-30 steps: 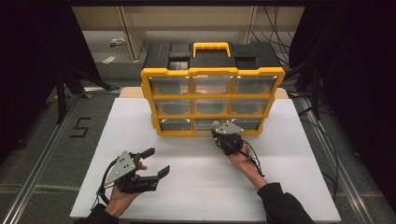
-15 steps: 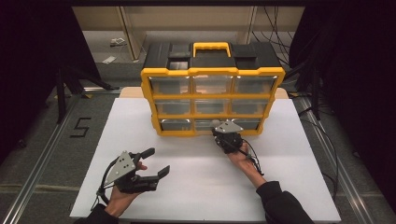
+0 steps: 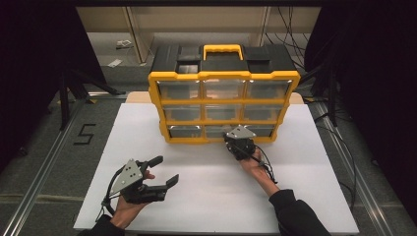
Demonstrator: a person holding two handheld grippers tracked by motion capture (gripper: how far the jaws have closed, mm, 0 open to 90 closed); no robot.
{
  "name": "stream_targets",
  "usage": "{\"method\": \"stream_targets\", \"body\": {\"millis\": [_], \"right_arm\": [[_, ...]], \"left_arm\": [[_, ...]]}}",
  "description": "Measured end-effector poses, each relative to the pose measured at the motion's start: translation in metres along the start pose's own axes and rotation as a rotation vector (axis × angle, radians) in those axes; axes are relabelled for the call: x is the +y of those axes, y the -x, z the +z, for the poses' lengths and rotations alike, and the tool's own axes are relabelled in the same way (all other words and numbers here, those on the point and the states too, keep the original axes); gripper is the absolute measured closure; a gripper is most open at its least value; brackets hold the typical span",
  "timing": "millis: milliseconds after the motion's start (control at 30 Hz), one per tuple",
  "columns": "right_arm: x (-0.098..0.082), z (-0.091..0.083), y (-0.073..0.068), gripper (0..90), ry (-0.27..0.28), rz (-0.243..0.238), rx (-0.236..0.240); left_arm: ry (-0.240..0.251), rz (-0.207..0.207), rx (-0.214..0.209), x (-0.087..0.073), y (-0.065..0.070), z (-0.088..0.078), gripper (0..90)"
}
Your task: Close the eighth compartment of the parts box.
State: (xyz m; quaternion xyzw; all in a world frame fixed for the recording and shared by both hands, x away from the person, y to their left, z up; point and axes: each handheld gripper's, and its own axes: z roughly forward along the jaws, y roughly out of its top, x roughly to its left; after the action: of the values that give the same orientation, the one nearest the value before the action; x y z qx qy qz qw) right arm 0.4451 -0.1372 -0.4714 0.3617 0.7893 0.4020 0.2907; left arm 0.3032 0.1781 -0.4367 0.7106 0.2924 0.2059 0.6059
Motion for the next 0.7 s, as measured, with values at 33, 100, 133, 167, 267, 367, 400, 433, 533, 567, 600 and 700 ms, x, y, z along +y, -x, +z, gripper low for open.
{"method": "stream_targets", "body": {"millis": [33,100,133,167,267,367,400,433,533,567,600,700], "right_arm": [[0.0001,0.0003,0.0006,90.0,0.000,0.000,0.000],[0.0003,0.0009,0.0012,90.0,0.000,-0.001,-0.003],[0.0003,0.0013,0.0014,90.0,0.001,-0.001,-0.003],[0.0005,0.0020,0.0015,90.0,0.003,0.001,-0.004],[0.0008,0.0025,0.0018,90.0,0.003,0.002,-0.004],[0.0012,0.0035,0.0024,90.0,0.003,0.002,-0.006],[0.0014,0.0038,0.0028,90.0,0.003,0.001,-0.007],[0.0014,0.0038,0.0028,90.0,0.003,0.001,-0.007],[0.0017,0.0047,0.0034,90.0,0.004,0.004,-0.010],[0.0018,0.0049,0.0035,90.0,0.004,0.005,-0.010],[0.0018,0.0049,0.0035,90.0,0.004,0.005,-0.010],[0.0023,0.0058,0.0042,90.0,0.004,0.007,-0.013]], "left_arm": [[0.000,0.001,0.000,0.0000,0.0000,0.0000,19.2],[0.000,0.000,0.000,0.0000,0.0000,0.0000,19.2],[0.000,0.001,0.000,0.0000,0.0000,0.0000,19.2],[0.000,0.001,0.000,0.0000,0.0001,0.0001,19.2],[0.000,0.001,0.000,0.0000,0.0001,0.0001,19.2],[0.000,0.001,0.000,0.0000,0.0000,0.0000,19.2],[0.000,0.000,0.000,0.0000,0.0000,0.0000,19.2],[0.000,0.000,0.000,0.0000,0.0000,0.0000,19.2],[0.000,0.000,0.000,0.0000,0.0000,0.0000,19.2],[-0.001,0.000,0.000,0.0000,0.0000,0.0001,19.2],[-0.001,0.000,0.000,-0.0001,0.0000,0.0001,19.2],[-0.001,0.000,-0.001,-0.0001,0.0001,0.0002,19.2]]}}
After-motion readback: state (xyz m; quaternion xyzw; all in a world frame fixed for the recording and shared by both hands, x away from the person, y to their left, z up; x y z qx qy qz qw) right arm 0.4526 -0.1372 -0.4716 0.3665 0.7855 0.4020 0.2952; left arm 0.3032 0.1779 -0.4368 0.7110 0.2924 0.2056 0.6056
